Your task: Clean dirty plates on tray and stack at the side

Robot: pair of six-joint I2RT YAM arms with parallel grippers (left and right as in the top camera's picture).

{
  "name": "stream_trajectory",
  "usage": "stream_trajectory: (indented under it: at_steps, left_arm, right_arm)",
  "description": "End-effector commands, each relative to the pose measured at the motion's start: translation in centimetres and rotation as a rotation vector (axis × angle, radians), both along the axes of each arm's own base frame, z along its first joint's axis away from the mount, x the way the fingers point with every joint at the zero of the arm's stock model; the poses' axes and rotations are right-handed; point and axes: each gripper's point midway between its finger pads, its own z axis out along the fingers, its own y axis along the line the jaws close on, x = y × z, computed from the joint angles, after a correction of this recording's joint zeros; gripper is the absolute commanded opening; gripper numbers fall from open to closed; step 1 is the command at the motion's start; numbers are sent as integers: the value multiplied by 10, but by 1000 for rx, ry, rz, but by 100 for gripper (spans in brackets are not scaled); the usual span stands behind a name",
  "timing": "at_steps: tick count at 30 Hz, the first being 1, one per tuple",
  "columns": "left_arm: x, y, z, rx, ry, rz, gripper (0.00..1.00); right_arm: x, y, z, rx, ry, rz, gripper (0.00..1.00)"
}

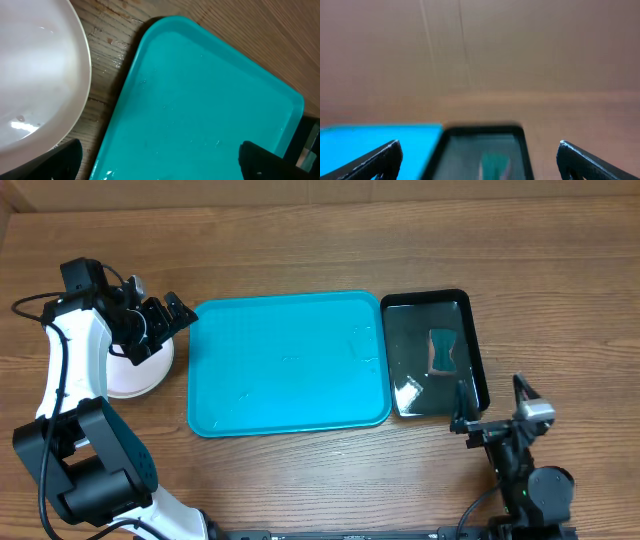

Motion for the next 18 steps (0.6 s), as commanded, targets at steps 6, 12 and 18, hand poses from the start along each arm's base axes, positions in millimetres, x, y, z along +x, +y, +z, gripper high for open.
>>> stream_trajectory:
  at_steps: [6,12,18]
  left_arm:
    - [0,-3,1,-2,-10,-19,100]
    - [0,-3,1,-2,-10,-19,100]
    - [0,-3,1,-2,-10,-19,100]
  right_arm:
    - [0,1,-12,-234,-3,6,100]
    - [0,1,-12,-222,-1,5,100]
    - [0,1,-12,-222,-1,6,100]
